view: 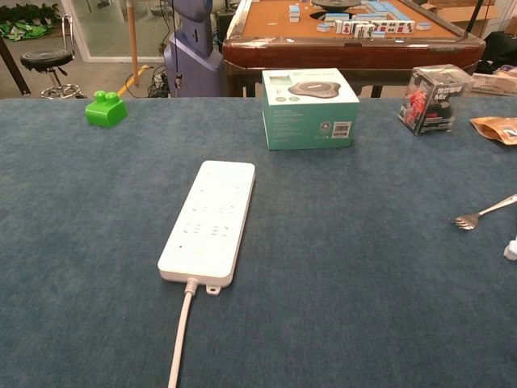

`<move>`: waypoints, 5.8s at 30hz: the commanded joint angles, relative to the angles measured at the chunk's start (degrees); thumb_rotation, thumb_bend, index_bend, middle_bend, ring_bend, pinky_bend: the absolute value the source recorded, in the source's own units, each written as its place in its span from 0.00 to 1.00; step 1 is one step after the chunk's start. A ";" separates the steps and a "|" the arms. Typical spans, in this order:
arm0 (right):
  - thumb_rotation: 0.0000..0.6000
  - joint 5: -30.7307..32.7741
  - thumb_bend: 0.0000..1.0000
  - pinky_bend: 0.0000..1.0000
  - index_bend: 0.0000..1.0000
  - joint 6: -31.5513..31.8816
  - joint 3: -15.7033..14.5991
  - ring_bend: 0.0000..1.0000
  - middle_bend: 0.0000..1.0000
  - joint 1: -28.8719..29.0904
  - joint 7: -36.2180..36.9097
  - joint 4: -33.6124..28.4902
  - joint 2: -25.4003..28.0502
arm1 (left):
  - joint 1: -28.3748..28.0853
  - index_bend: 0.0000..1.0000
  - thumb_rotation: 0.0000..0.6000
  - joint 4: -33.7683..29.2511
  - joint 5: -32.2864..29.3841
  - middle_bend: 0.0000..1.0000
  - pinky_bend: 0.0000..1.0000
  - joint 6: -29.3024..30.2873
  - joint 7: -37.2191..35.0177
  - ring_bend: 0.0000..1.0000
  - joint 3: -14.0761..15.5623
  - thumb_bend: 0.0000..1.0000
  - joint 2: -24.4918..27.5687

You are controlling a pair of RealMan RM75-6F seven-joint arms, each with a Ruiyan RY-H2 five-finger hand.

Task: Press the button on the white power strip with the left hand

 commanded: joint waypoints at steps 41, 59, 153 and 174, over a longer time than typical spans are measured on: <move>1.00 5.13 0.38 0.63 0.49 -3.50 2.95 0.42 0.36 2.32 2.43 -0.58 4.74 | -25.50 0.36 1.00 -10.13 8.32 1.00 1.00 -27.18 -0.82 1.00 -3.27 0.50 -6.87; 1.00 5.04 0.38 0.63 0.49 -3.40 3.21 0.41 0.36 2.71 2.27 -0.88 4.80 | -31.33 0.26 1.00 -12.35 -2.33 1.00 1.00 -35.36 12.87 1.00 -3.77 0.58 -13.53; 1.00 5.27 0.38 0.63 0.49 -6.63 1.93 0.41 0.36 4.62 3.24 1.76 1.52 | -29.85 0.26 1.00 -14.70 -8.12 0.96 1.00 -23.60 12.09 0.96 0.86 0.57 -8.23; 1.00 4.24 0.36 0.63 0.49 -5.88 1.42 0.42 0.36 4.10 5.57 2.50 0.99 | -11.35 0.42 1.00 -12.65 -18.25 0.54 0.59 -0.62 14.37 0.47 0.23 0.57 1.68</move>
